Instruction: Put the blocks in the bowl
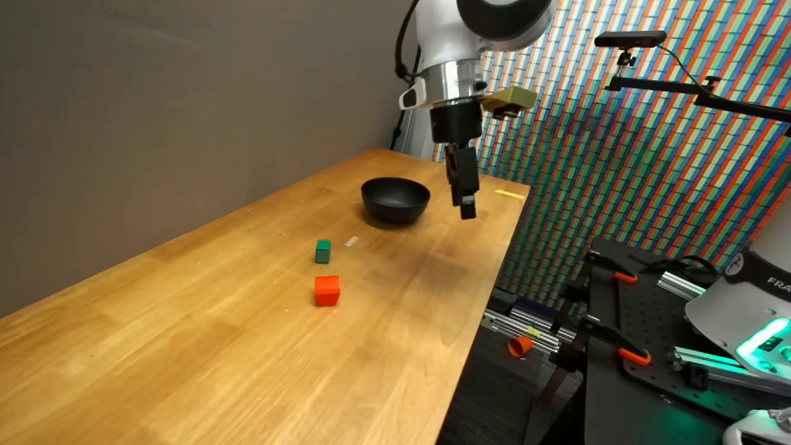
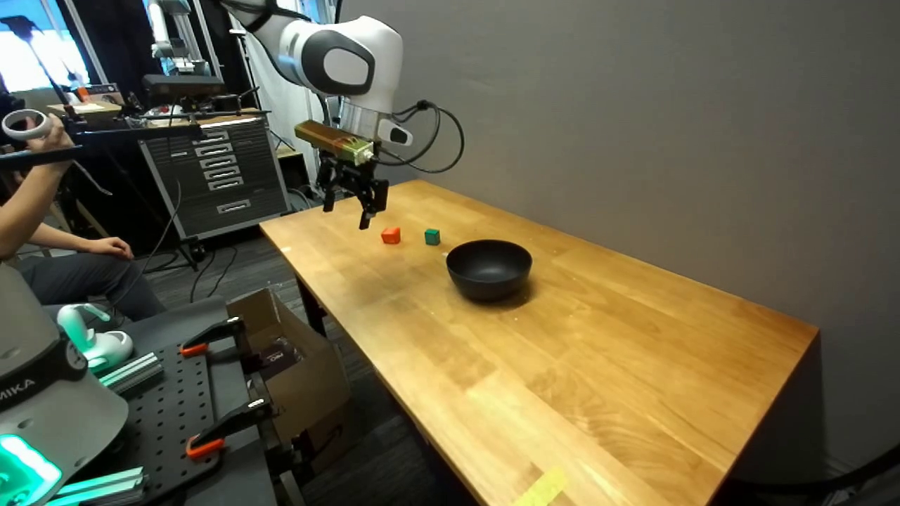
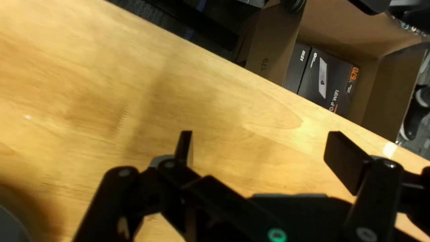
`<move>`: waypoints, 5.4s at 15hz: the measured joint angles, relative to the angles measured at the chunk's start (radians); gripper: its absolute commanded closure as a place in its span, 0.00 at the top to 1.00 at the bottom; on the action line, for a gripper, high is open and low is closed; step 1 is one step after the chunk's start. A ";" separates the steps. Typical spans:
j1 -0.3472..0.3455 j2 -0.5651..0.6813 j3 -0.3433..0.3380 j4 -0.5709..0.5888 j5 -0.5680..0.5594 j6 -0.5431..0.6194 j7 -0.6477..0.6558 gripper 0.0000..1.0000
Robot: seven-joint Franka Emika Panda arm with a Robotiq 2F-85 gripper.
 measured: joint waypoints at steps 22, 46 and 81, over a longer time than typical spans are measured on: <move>0.034 0.526 0.103 0.513 -0.230 0.154 -0.097 1.00; 0.153 0.746 -0.033 0.827 -0.376 0.188 0.256 0.29; -0.032 0.286 -0.196 0.361 -0.450 0.186 0.576 0.77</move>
